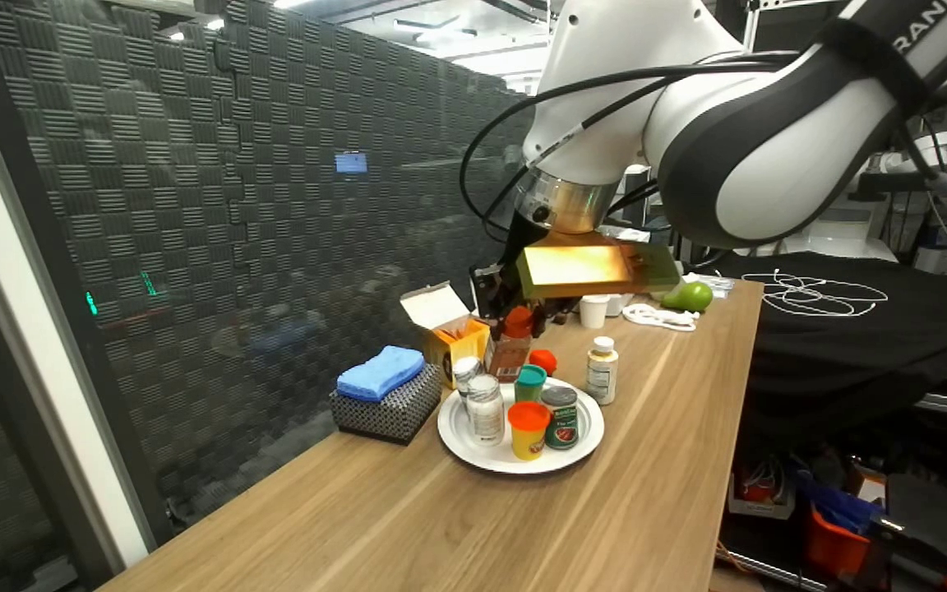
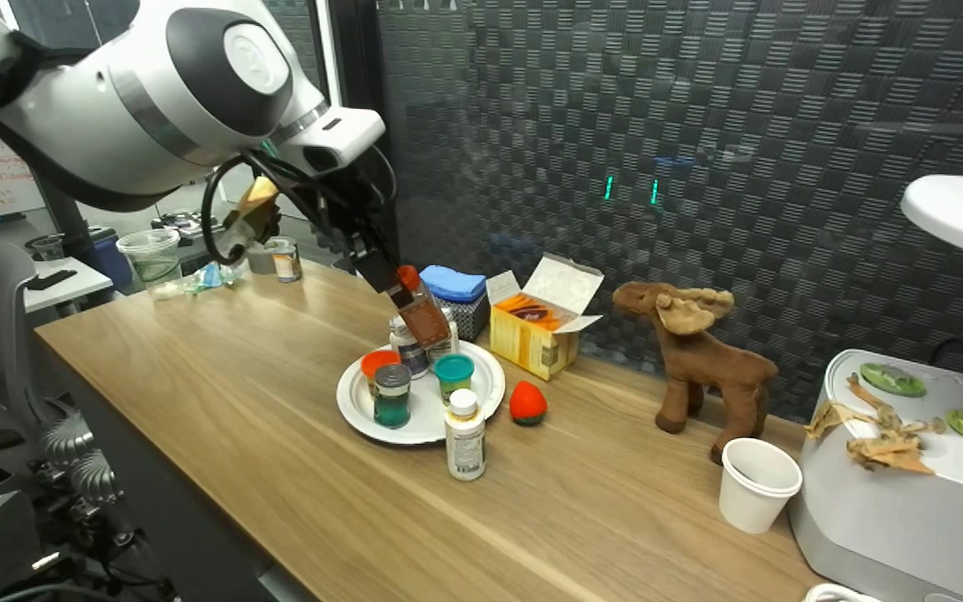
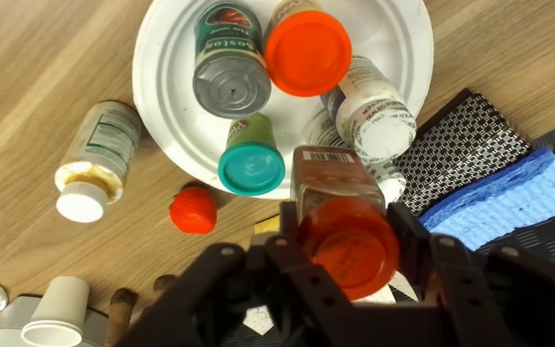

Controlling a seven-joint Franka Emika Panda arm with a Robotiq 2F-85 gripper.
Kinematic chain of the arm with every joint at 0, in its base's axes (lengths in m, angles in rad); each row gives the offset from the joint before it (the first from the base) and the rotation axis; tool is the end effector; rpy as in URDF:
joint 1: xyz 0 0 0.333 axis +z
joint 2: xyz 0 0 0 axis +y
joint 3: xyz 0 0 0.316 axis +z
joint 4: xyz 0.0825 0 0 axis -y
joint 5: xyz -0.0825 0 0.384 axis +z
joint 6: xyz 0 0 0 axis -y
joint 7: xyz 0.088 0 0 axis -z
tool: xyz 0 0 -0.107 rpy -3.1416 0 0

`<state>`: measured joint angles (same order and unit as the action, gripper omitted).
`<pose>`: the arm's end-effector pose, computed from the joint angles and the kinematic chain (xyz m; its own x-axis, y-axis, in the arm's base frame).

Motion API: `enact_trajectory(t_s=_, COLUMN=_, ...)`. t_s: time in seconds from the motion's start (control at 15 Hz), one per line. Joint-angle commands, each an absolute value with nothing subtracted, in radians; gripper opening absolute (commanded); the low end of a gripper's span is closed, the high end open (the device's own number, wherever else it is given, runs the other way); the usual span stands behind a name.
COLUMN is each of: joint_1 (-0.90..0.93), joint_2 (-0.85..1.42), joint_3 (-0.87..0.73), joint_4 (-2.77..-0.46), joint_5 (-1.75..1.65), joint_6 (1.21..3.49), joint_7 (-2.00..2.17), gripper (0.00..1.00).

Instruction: Put the bottles and orange plushie that are around the white plate on the white plate

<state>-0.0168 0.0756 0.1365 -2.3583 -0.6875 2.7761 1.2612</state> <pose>0.5226 0.0908 0.3266 0.7586 -0.4732 0.4479 -0.4973 -0.8646 -0.0712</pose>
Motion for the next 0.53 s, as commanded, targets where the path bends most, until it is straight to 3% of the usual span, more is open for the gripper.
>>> enact_trajectory(t_s=0.0, joint_1=-0.008, joint_2=0.055, joint_3=0.139, joint_4=-2.347, joint_5=-0.710, joint_6=2.760, joint_7=1.274, gripper=0.24)
enact_trajectory(t_s=0.47, joint_1=-0.006, joint_2=0.074, joint_3=0.138, joint_4=-2.336, joint_5=-0.692, joint_6=2.666, joint_7=1.262, gripper=0.24)
